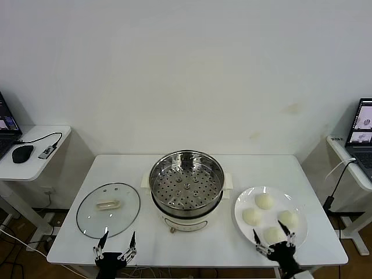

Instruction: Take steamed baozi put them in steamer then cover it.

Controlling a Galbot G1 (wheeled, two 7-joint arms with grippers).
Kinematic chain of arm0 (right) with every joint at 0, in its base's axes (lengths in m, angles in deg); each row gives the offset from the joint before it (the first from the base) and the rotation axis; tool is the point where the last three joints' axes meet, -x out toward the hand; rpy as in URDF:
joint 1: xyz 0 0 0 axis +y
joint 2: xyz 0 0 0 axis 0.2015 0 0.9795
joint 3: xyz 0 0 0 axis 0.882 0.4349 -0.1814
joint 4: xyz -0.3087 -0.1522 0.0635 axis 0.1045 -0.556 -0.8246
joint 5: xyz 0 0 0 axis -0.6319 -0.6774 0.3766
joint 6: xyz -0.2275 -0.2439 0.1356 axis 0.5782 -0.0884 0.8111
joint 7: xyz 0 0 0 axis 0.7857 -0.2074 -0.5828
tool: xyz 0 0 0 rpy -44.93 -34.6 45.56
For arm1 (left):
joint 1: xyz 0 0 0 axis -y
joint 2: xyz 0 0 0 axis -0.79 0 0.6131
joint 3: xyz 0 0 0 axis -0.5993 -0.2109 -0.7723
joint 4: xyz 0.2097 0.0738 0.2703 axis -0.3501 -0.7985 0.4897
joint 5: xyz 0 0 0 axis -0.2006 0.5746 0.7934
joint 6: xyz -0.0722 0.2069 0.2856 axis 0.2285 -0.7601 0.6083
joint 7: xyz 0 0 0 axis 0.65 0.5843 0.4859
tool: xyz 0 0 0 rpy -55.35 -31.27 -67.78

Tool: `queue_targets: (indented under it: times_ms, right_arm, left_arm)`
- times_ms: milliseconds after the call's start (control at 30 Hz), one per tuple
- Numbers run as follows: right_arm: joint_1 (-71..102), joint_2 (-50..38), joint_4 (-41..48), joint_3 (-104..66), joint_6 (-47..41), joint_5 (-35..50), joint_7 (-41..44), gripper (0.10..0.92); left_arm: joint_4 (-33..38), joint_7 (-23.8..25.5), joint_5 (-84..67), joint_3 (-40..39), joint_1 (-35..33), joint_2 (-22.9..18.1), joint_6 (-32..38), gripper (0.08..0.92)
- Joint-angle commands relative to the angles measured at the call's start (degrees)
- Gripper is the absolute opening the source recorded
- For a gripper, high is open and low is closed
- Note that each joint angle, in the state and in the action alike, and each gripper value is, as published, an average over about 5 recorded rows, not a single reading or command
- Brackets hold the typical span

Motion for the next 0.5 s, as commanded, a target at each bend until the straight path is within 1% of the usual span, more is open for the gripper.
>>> queue_targets:
  times_ms: [33,200,300,500]
  right_arm:
    - [-10.41,-16.96,4.22,-4.57,-4.6,-14.58,10.66,0.823]
    - [-17.68,-27.04,8.9,-0.93,-5.72,-16.94,18.92,0.823]
    - [-24.83,-32.64,12.84,5.11,-5.39,-16.82,23.78,0.823]
    - [-43.05,-39.2,18.97,25.16,-7.19,-10.54,36.36,0.823]
  left_arm:
    - [0.48,0.07,1.02,0.37,1.96,0.86,-1.97,0.823]
    - [-0.55,-0.66,2.18,1.23,3.51,1.2,-1.59,0.823]
    - [-0.43,-1.23,2.98,1.34,3.79,1.34,-1.44,0.823]
    - [-0.28,-2.66,3.76,1.4,3.84,1.08,-0.89,0.823]
